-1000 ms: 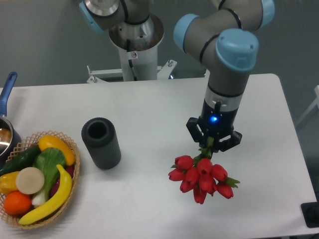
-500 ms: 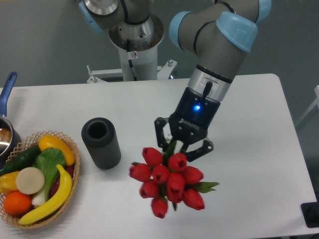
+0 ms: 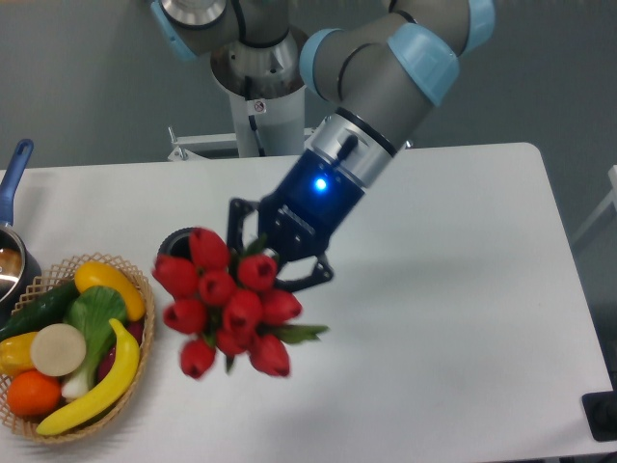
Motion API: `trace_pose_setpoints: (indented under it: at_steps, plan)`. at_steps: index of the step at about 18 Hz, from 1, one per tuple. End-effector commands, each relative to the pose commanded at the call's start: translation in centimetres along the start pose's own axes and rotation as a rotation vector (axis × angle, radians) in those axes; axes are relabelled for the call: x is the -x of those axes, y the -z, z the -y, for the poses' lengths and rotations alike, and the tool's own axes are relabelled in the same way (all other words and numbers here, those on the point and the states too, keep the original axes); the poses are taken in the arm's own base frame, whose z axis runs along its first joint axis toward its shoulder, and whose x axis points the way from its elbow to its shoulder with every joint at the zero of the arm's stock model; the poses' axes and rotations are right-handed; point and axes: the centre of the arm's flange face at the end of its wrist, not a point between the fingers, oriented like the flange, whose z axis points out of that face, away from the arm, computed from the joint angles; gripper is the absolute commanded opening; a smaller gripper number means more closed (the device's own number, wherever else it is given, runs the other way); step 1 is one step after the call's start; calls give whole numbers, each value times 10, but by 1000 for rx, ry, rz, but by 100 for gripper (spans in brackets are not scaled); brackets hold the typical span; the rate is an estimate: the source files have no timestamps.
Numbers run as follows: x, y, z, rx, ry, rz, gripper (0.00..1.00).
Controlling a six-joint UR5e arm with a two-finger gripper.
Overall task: Insert the flowers into the vase
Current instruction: 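Carry the red tulips up and over toward the black vase, then lower the tulip stems down into the black vase opening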
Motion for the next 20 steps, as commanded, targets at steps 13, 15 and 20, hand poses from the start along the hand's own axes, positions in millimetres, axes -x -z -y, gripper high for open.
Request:
trace_pose_setpoints:
  at_steps: [13,15,20]
  plan:
    - [-55,36,-56,-170,-81,-86,19]
    - [-54,34,-59,-169,-85,-90,19]
    - [-47,30,-66,-168,-108,-91,19]
